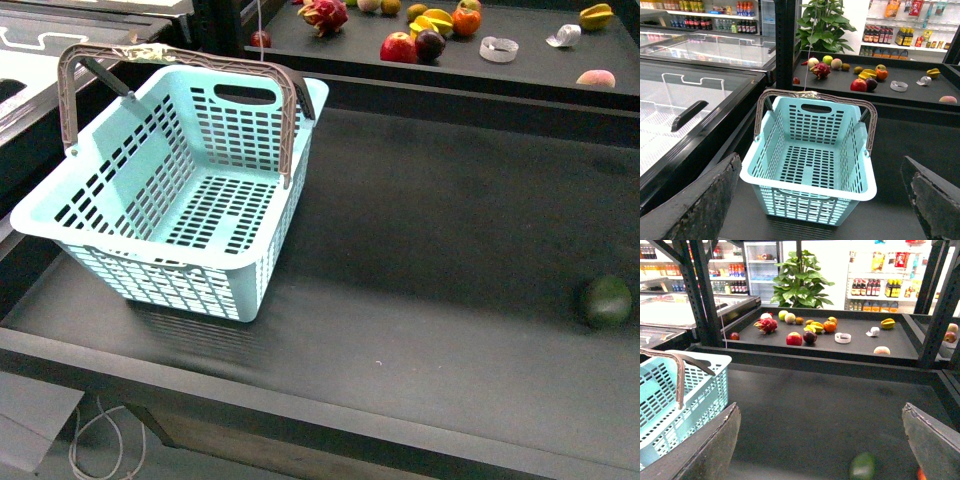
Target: Pick mango with right arm and hold basket with left
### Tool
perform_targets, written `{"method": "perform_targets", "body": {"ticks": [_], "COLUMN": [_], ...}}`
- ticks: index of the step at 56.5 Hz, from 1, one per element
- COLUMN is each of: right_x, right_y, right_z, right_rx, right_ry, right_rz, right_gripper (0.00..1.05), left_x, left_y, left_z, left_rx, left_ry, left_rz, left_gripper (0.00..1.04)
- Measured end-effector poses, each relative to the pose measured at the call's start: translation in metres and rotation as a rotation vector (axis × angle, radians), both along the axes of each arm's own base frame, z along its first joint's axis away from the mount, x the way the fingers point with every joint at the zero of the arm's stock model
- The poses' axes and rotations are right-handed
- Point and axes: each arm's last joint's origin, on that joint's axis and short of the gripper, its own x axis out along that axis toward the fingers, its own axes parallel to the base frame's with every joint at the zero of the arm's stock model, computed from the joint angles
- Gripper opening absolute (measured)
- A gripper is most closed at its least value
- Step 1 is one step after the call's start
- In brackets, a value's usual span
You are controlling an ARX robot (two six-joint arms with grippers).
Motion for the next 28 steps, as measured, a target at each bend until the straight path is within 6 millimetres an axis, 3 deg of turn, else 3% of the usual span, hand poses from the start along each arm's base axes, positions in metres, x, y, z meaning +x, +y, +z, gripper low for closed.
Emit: {"method": "perform_targets", "body": {"ticks": [8, 15, 18, 28], "right_x": [0.0, 0.0, 0.0, 0.0], "right_y": [0.0, 0.0, 0.0, 0.0], "right_z": [0.0, 0.0, 0.0, 0.0], "right_rx": [0.0, 0.0, 0.0, 0.0], "right_ry": [0.0, 0.0, 0.0, 0.0], "right_rz": [0.0, 0.0, 0.0, 0.0], "right_gripper": [0.96, 0.96, 0.96, 0.96], "left_x": [0.001, 0.009, 0.013, 0.037], "left_y": [0.0, -0.006, -0.006, -0.011], "left_z": [0.0, 0.01, 0.008, -0.003], "left_rx": [-0.008, -0.191, -0.211, -0.282], "left_ry": [-0.005, -0.11, -0.1, -0.023], "left_rz": [0.036, 0.494, 0.61, 0.611], "left_gripper": [0.97, 0.97, 0.97, 0.97]}}
